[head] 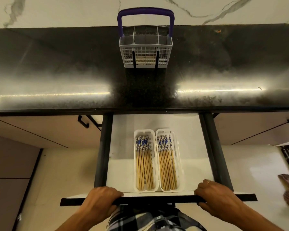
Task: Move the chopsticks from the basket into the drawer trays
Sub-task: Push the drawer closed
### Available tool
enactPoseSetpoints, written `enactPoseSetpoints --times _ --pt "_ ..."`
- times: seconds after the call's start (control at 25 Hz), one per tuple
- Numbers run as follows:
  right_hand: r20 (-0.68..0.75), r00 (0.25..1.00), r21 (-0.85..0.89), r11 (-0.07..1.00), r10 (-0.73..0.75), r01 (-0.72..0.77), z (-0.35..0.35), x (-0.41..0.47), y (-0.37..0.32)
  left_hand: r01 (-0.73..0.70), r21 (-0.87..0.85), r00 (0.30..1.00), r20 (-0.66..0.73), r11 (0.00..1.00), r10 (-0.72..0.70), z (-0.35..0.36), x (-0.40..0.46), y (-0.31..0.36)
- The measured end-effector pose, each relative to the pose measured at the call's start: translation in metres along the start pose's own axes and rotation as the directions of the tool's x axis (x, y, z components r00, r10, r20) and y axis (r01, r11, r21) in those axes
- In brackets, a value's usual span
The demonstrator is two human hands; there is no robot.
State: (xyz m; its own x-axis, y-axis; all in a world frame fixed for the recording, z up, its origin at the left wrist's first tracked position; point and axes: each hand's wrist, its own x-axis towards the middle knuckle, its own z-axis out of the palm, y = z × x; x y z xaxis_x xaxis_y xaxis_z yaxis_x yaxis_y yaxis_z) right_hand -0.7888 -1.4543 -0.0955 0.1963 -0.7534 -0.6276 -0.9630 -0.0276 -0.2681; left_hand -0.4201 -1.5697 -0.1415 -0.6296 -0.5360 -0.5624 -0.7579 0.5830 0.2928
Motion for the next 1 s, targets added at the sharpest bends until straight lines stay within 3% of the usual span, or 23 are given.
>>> enactPoseSetpoints --times 0.64,0.84,0.92,1.0 --pt "-0.351 0.933 -0.168 0.975 0.078 -0.145 -0.062 0.083 0.04 0.086 0.041 0.952 -0.297 0.995 -0.07 -0.082 0.084 -0.029" --pt "-0.504 0.855 -0.151 0.962 0.122 -0.226 -0.077 0.108 0.047 0.081 0.178 0.88 -0.475 0.981 0.014 -0.103 0.109 -0.042" --pt "-0.592 0.798 -0.174 0.95 0.111 -0.261 -0.079 0.117 0.05 0.122 0.272 0.831 -0.553 0.954 0.051 -0.106 0.119 -0.047" --pt "-0.675 0.728 -0.161 0.938 0.122 -0.306 -0.084 0.128 0.056 0.176 0.254 0.787 -0.617 0.951 0.019 -0.114 0.129 -0.052"
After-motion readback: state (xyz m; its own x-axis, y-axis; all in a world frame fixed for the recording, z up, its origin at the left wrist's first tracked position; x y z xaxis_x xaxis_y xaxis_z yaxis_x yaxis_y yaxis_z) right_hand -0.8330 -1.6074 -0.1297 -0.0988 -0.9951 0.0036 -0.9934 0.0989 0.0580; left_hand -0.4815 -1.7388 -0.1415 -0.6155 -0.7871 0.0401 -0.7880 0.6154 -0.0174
